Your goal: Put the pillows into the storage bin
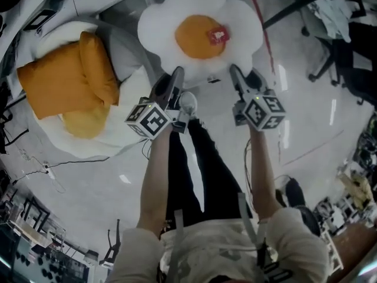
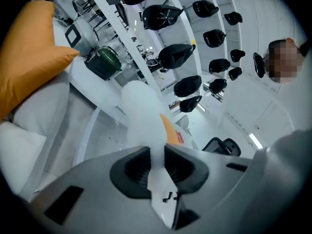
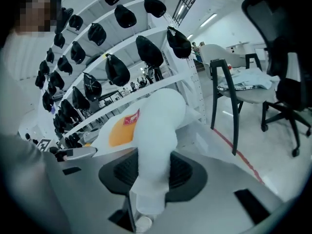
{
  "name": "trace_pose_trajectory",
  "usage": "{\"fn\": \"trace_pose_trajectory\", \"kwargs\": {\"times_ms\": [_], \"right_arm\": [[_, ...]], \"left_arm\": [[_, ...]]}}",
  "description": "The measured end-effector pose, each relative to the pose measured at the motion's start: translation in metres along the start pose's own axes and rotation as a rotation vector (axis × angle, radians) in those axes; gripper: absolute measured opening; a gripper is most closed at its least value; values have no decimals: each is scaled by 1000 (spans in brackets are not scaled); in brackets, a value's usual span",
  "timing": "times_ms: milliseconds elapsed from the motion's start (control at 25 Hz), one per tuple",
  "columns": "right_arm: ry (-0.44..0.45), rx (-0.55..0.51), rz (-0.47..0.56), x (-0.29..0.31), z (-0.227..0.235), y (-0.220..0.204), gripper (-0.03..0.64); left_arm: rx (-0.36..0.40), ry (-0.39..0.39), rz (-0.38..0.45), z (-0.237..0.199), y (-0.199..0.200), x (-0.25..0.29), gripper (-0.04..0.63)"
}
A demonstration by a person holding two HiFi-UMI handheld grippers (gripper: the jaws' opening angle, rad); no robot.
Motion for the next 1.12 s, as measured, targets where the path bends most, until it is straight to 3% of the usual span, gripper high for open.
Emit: {"fn": "trace_pose_trajectory", "kwargs": {"times_ms": [240, 360, 400, 480, 560, 680, 880, 1000, 1120], "right_arm": [[-22, 46, 32, 11, 23, -1, 141], [-129, 75, 52, 23, 41, -3, 298], [-167, 78, 38, 28, 45, -4, 311], [-186, 80, 4, 36, 49, -6, 311], [-152, 69, -17, 45, 44, -4, 311], [-87, 21, -41, 60, 26, -2, 311], [13, -22, -77, 93, -20, 1, 311], [92, -89, -106, 124, -66, 12, 311], [175, -239, -148, 168, -127, 29, 310]], "left_arm": [[8, 28, -62, -7, 6, 32, 71], [56, 158, -129, -17, 7, 47, 170], [78, 199, -164, -21, 6, 50, 227], [107, 238, -214, -27, 3, 53, 239], [71, 248, -223, -36, 2, 51, 247], [-10, 272, -184, -52, 3, 38, 247], [-73, 337, -87, -82, 22, -5, 247], [-158, 396, 27, -110, 42, -49, 247], [-311, 429, 200, -146, 60, -102, 247]]}}
Point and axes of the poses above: the fingertips, and each gripper's own axes: x forward along the fingers, z to its right, y out of its top, the point moved 10 cm from there along -x, backward along the fingers, and after that the axes turned 6 degrees about -z, right-handed, at the moved point
